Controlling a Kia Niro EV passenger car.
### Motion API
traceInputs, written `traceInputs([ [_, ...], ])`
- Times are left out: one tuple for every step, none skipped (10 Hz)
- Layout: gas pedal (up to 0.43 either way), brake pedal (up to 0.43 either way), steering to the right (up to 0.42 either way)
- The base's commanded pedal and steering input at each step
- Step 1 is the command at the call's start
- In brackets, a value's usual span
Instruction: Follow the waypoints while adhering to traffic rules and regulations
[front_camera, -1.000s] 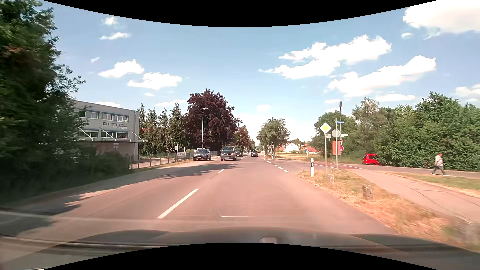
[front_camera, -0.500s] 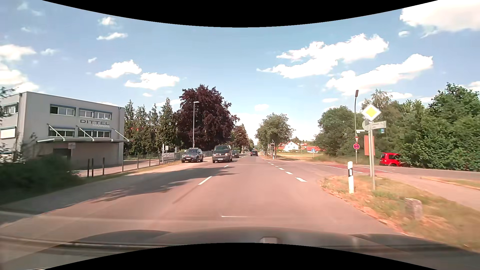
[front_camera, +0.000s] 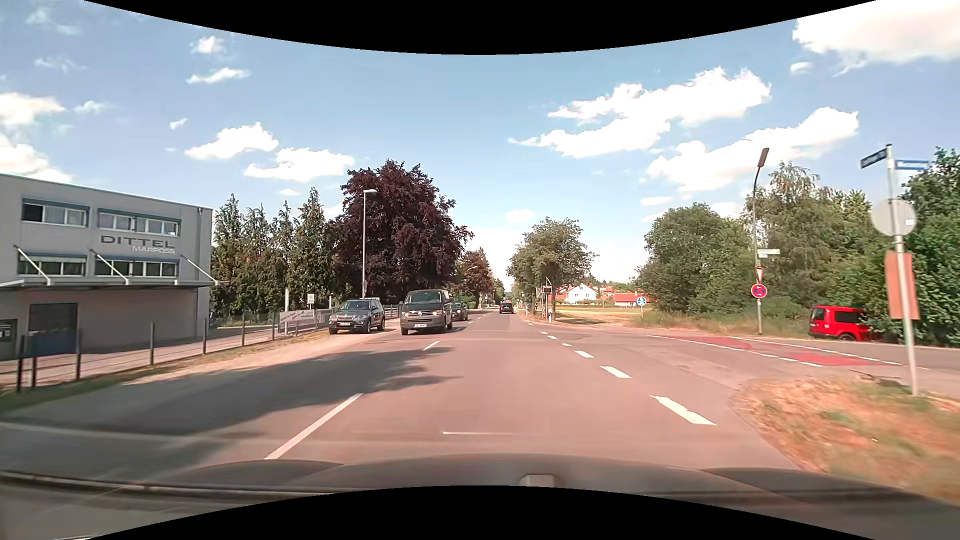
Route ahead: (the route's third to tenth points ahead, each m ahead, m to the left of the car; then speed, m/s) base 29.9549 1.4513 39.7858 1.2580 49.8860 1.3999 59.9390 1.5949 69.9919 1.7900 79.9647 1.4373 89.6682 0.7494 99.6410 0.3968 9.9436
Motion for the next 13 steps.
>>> traceInputs([
  [0.15,0.0,0.004],
  [0.15,0.0,0.002],
  [0.15,0.0,0.0],
  [0.15,0.0,-0.001],
  [0.15,0.0,-0.001],
  [0.15,0.0,-0.001],
  [0.15,0.0,-0.001],
  [0.15,0.0,-0.001],
  [0.15,0.0,-0.001],
  [0.15,0.0,-0.001],
  [0.15,0.0,-0.001],
  [0.15,0.0,-0.001],
  [0.15,0.0,-0.001],
])
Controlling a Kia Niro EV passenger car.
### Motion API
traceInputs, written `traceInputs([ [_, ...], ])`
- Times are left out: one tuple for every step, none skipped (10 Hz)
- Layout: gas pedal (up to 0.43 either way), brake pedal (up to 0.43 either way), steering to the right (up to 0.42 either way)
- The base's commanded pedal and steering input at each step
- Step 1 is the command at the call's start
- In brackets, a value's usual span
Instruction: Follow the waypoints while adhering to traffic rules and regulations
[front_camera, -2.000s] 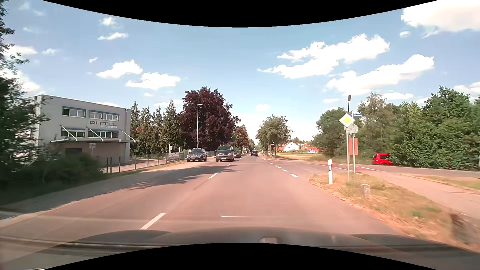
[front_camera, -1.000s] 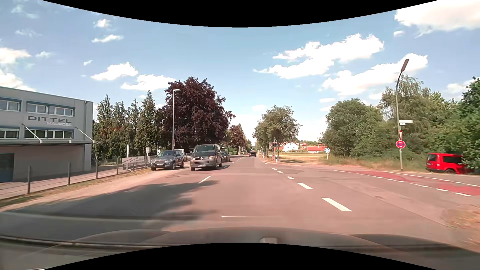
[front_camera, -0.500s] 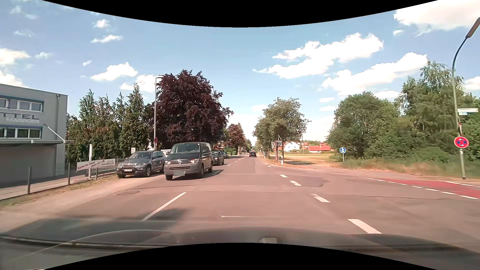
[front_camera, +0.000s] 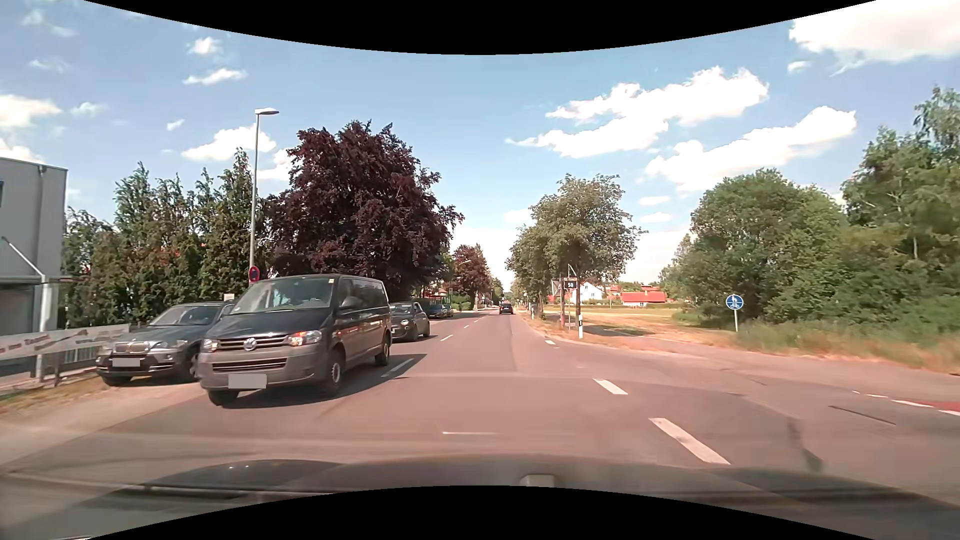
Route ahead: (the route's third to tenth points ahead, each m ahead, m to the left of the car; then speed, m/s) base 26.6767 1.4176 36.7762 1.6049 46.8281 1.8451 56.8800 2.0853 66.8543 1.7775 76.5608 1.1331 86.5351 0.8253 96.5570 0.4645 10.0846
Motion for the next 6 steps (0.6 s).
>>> traceInputs([
  [0.15,0.0,-0.001],
  [0.15,0.0,-0.001],
  [0.15,0.0,-0.001],
  [0.15,0.0,0.0],
  [0.157,0.0,0.0],
  [0.157,0.0,0.0],
])
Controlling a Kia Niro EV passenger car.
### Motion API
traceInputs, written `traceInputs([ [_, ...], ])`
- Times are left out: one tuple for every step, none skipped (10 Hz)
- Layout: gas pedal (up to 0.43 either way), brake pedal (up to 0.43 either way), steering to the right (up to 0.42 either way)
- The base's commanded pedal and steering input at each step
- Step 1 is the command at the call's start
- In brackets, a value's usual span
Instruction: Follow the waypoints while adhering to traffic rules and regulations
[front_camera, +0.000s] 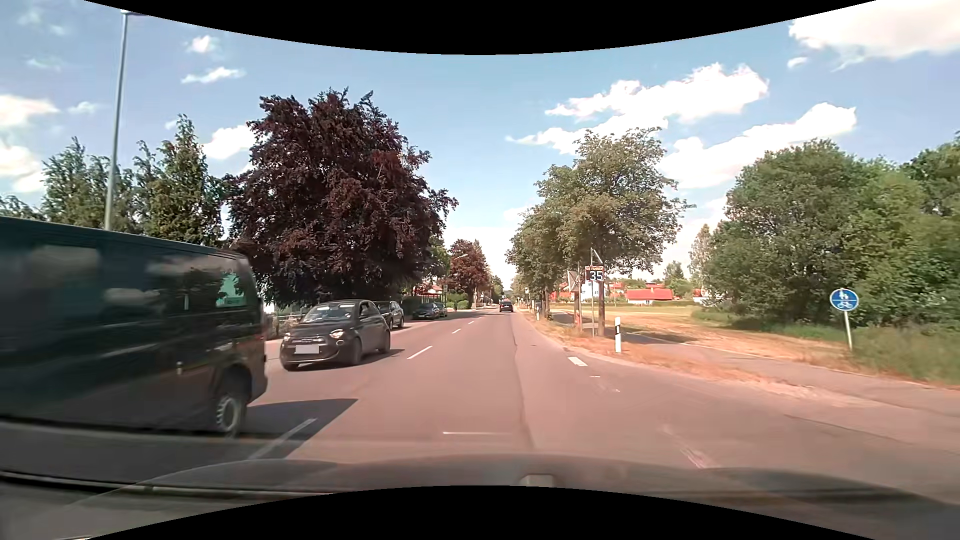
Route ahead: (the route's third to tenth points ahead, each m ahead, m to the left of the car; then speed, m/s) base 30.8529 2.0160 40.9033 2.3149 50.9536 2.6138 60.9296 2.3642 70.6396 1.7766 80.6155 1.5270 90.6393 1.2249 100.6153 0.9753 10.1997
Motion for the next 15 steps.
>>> traceInputs([
  [0.157,0.0,0.001],
  [0.157,0.0,0.001],
  [0.157,0.0,0.001],
  [0.157,0.0,0.001],
  [0.157,0.0,0.003],
  [0.157,0.0,0.004],
  [0.157,0.0,0.004],
  [0.157,0.0,0.004],
  [0.169,0.0,0.004],
  [0.169,0.0,0.004],
  [0.169,0.0,0.004],
  [0.169,0.0,0.004],
  [0.169,0.0,0.003],
  [0.169,0.0,0.003],
  [0.169,0.0,0.003],
])
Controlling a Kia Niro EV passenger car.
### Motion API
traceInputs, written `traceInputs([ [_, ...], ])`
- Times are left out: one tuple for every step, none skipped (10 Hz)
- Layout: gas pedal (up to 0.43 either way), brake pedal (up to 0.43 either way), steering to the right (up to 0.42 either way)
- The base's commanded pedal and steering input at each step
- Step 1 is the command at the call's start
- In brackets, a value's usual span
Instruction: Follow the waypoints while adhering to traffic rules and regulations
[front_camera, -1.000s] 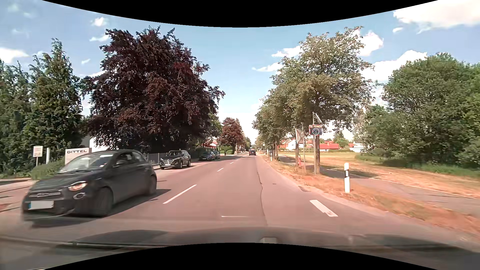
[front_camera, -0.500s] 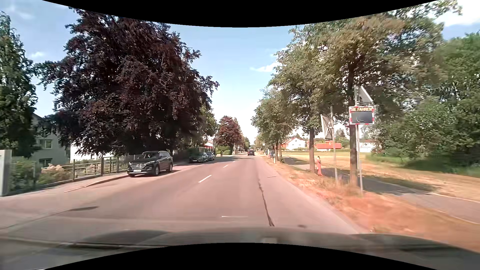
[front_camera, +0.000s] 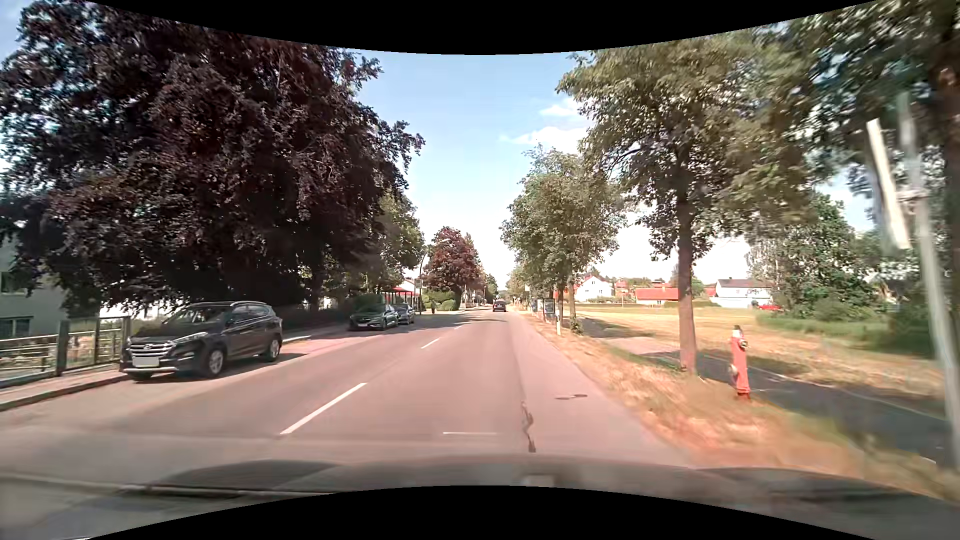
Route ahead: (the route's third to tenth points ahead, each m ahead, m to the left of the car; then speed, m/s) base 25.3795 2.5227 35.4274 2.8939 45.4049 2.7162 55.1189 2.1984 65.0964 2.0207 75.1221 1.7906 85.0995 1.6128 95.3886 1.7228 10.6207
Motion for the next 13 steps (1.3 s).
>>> traceInputs([
  [0.169,0.0,0.003],
  [0.169,0.0,0.003],
  [0.177,0.0,0.003],
  [0.189,0.0,0.002],
  [0.189,0.0,0.002],
  [0.189,0.0,0.001],
  [0.189,0.0,0.001],
  [0.189,0.0,0.001],
  [0.189,0.0,0.001],
  [0.189,0.0,0.001],
  [0.189,0.0,0.001],
  [0.189,0.0,0.001],
  [0.189,0.0,0.0],
])
